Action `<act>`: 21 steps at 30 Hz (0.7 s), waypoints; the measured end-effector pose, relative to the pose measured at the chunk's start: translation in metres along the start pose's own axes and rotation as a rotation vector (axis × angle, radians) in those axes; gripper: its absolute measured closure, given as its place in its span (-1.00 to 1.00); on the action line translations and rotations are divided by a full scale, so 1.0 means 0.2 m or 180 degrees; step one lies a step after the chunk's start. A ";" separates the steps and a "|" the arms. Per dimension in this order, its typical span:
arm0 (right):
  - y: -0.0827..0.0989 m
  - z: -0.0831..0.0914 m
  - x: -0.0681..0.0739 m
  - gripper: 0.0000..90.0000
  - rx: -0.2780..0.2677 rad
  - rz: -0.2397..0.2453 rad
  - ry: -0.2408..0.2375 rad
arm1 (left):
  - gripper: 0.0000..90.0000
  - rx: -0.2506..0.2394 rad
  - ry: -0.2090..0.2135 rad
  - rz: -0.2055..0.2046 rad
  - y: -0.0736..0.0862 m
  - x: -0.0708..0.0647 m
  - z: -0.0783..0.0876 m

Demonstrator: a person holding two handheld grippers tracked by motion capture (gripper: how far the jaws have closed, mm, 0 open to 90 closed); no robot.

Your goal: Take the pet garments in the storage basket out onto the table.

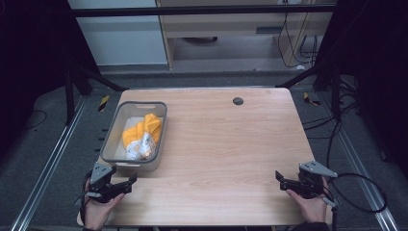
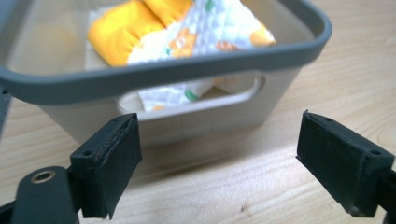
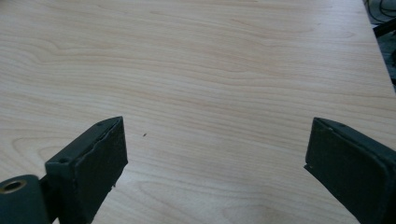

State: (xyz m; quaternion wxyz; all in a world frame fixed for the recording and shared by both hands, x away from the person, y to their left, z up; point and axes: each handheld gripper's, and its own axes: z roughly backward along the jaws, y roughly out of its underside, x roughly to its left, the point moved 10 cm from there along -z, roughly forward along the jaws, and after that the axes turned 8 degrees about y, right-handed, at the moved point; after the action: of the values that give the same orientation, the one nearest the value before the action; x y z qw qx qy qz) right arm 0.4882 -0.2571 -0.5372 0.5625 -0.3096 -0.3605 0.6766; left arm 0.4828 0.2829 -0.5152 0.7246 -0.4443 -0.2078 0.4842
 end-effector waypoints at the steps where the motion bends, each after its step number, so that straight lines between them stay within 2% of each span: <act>1: 0.00 0.01 0.01 -0.83 0.0006 -0.0015 -0.0016 | -0.70 -0.0029 0.0000 0.0023 -0.01 0.00 0.01; 3: 0.01 0.01 0.02 -0.81 0.0008 0.0018 -0.0016 | -0.70 -0.0043 0.0012 0.0042 -0.02 0.01 0.02; 4: 0.01 0.02 0.05 -0.78 0.0015 0.0032 -0.0064 | -0.70 -0.0062 0.0013 0.0095 -0.04 0.01 0.03; 6: 0.01 0.02 0.07 -0.77 0.0034 0.0069 -0.0047 | -0.68 -0.0086 0.0039 0.0138 -0.05 0.01 0.05; 9: 0.01 0.02 0.08 -0.76 0.0036 0.0138 -0.0045 | -0.67 -0.0085 0.0048 0.0131 -0.08 0.00 0.06; 16: 0.02 0.00 0.09 -0.75 0.0061 0.0159 -0.0055 | -0.64 -0.0085 0.0099 0.0084 -0.15 -0.03 0.06; 21: 0.02 0.00 0.09 -0.73 0.0057 0.0150 -0.0063 | -0.64 -0.0181 0.0132 0.0082 -0.22 -0.06 0.09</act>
State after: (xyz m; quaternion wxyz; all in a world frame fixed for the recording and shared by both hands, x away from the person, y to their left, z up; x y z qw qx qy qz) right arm 0.4821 -0.2396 -0.5406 0.5456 -0.3063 -0.3527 0.6958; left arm 0.4874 0.2750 -0.4665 0.7095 -0.4773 -0.2008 0.4780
